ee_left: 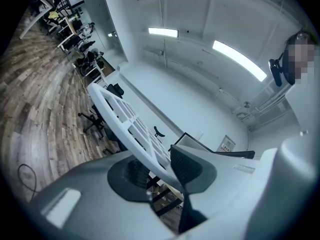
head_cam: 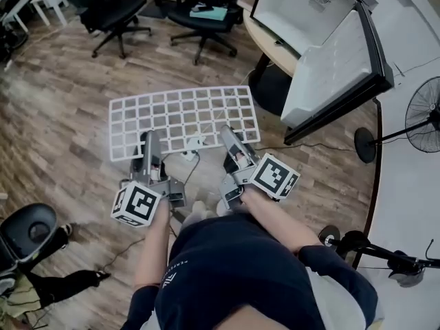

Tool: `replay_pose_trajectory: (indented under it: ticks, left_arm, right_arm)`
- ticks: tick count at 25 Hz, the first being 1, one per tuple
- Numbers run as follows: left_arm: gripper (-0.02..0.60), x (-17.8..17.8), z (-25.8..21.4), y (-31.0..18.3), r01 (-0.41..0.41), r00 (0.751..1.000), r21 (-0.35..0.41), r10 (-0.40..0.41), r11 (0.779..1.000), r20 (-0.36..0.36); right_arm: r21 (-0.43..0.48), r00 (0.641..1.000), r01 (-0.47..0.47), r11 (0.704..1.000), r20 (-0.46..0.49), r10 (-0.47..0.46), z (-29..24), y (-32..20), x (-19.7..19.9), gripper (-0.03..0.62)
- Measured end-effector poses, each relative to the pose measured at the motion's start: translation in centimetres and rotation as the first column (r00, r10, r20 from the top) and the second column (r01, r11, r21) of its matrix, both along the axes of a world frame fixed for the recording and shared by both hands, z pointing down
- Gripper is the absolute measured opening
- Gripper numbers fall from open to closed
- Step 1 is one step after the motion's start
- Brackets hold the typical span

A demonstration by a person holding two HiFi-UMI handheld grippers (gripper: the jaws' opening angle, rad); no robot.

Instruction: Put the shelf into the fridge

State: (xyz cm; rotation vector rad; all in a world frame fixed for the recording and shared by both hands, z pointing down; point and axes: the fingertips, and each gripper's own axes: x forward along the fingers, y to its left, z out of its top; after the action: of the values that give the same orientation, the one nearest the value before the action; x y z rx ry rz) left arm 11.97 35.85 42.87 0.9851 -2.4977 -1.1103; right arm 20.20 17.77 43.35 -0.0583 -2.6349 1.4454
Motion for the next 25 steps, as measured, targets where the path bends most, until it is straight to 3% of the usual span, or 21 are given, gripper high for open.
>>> replay_pose_trajectory:
  ticks: [13,21,25]
  left_arm:
    - [0.127,-2.9,1.4,-1.7,-0.08,0.997,0.025,0.08,0.996,-0.001]
    - [0.133,-7.5,2.2,-4.7,-0.11,0.994,0.027,0.11,0.994,-0.026]
    - [0.135,-11.4,1.6,-6.5,-0.111,0.994,0.021,0.111,0.994,-0.01]
  right_arm:
    - [0.049,0.997,-0.072,0.996,-0.008,0.072,1.3,-0.7,-1.0,0.115]
    - [0.144,0.996,-0.087,0.986,0.016,0.085,1.2,-3.2,-4.9,0.12]
    - [0.128,0.995,-0.089,0.988,0.05,0.083,0.9,-5.1,-8.8,0.114]
